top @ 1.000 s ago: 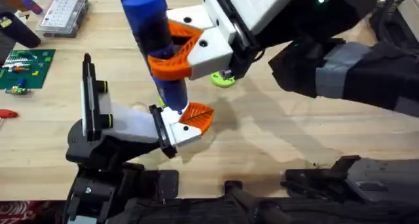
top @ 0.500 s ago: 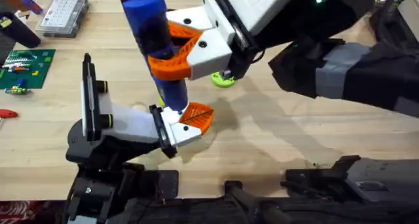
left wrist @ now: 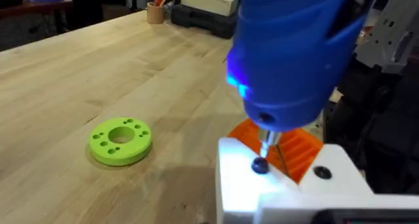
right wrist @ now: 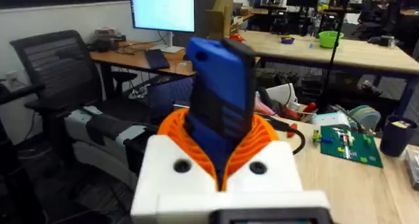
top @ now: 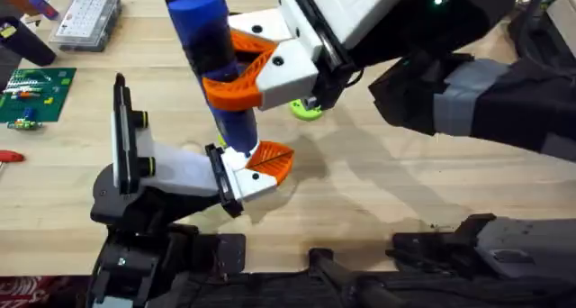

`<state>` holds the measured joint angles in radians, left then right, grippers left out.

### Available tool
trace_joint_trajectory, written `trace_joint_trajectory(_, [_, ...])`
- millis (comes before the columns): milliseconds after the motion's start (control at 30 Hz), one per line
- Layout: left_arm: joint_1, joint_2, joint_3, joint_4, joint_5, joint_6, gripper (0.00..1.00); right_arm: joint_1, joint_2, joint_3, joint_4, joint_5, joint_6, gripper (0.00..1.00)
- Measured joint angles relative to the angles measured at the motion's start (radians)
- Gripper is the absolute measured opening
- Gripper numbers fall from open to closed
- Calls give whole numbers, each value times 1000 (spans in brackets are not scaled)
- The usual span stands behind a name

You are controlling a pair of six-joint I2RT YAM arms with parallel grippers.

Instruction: Pick up the gripper from the table and insert it into the empty holder that is missing its gripper. Then pick up a screw, insert it into the mounting hole, and use the screwdriver to tighten it. Finally, clean up the table by picking up the vegetable and placing it into the bucket.

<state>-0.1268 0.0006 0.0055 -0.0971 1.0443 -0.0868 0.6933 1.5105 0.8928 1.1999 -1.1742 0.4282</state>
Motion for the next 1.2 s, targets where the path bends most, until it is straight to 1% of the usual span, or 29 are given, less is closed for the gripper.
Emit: trace_joint_trajectory(1200, [0, 0, 0, 0, 0, 0, 4, 4, 0, 0, -44, 3, -34, 24])
